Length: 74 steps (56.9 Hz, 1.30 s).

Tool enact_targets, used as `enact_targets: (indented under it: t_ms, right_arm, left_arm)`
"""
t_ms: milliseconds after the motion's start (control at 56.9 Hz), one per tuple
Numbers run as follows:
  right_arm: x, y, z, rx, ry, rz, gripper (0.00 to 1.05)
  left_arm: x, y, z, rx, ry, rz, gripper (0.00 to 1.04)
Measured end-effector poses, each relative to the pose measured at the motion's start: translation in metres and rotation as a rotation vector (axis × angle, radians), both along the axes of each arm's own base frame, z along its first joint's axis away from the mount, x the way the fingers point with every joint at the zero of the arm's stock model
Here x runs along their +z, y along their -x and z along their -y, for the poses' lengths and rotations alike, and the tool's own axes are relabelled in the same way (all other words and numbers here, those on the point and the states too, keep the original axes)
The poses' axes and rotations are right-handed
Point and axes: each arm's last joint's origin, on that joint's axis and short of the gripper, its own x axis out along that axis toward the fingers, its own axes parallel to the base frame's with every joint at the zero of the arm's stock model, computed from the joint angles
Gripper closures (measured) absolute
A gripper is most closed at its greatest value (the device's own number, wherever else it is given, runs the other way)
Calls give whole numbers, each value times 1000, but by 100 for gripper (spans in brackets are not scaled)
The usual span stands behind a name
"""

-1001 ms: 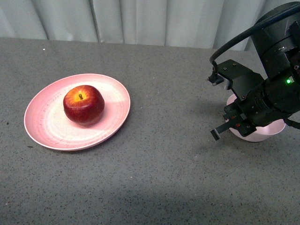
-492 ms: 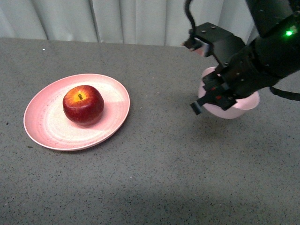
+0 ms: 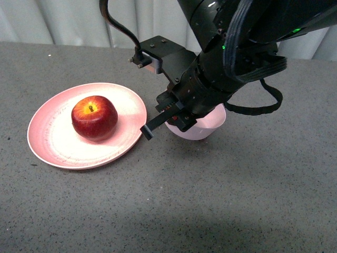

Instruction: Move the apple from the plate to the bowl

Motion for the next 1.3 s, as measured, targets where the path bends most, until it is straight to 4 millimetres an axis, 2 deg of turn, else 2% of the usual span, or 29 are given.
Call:
enact_targets:
  t_ms: [228,404,597,738,931,1036,1300]
  right_arm:
    - [-16,-4,-21,27,4,-34,104]
    - [-19,-6,-26,26,3,-32,104]
    - [-20,-8,-27,10,-20,-10,79]
    - [-20,-7,-22,-24,-60,31,56]
    - [-7,-2,-4,-99,-90,116,29]
    - [11,4,20,-187,-85,235,8]
    - [28,26,78,-355,-21,381,9]
  left_arm:
    - [0,0,0,0,0,0,7]
    - [0,0,0,0,0,0,7]
    - [0,0,0,0,0,0,7]
    - [0,0,0,0,0,0,7]
    - [0,0,0,0,0,0,7]
    - [0,0,0,0,0,0,7]
    - [0,0,0,0,0,0,7]
